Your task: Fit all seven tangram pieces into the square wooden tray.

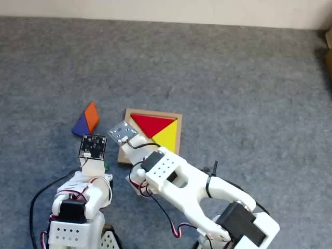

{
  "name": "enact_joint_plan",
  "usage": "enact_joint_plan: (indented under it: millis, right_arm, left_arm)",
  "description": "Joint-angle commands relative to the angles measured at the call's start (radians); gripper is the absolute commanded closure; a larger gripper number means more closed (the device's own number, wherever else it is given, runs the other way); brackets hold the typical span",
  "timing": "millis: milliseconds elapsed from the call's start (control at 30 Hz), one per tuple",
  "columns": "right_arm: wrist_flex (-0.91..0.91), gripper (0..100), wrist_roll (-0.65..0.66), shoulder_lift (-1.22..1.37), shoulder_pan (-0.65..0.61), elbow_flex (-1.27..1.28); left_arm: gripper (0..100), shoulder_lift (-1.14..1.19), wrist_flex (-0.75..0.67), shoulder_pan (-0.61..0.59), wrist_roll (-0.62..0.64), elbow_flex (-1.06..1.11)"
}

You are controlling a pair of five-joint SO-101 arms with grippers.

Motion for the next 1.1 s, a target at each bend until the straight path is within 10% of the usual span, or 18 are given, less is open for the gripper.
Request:
enact_joint_plan:
  millis: [0, 1067]
  right_arm:
    - [-0.015, 81.0, 0.012, -0.010, -0.007, -0.047]
    - [-0.012, 84.1, 0.129, 0.010, 0.038, -0.042]
  left_arm:
    - [100, -0.008, 0.006, -0.001, 0.005, 0.021]
    - [100, -0.008, 0.006, -0.001, 0.005, 0.021]
